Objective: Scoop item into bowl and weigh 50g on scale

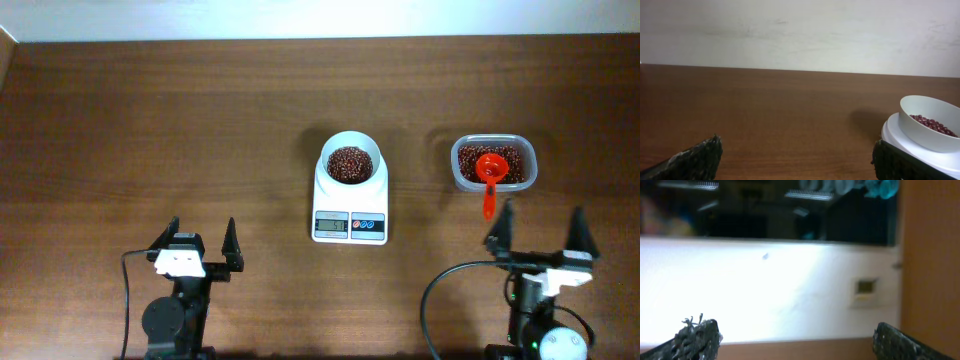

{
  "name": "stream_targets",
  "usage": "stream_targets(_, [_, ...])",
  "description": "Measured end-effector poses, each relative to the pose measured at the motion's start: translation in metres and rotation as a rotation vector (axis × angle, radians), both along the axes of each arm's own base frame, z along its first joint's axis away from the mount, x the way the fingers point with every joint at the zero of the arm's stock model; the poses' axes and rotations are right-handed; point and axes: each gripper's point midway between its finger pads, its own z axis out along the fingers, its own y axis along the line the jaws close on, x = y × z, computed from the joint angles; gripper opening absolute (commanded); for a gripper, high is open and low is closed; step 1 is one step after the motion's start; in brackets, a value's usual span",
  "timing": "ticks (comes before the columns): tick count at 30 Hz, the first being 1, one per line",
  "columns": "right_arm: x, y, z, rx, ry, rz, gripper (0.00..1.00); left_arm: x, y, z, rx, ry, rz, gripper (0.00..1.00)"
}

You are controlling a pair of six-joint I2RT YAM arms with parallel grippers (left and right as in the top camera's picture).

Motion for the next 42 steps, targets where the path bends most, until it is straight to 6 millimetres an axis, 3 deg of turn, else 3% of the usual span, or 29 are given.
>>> stream_targets(4, [0.013,0.026,-0.058,0.018,0.243,0.082,0.99,0.000,0.000,0.000,0.000,0.000,0.002,0.99])
stream_targets(8, [0.014,0.027,-0.093,0.009,0.386,0.065,0.99,0.000,0.000,0.000,0.000,0.000,0.003,0.99])
stream_targets(42, [0.014,0.029,-0.095,0.007,0.391,0.076,0.99,0.000,0.000,0.000,0.000,0.000,0.003,0.99])
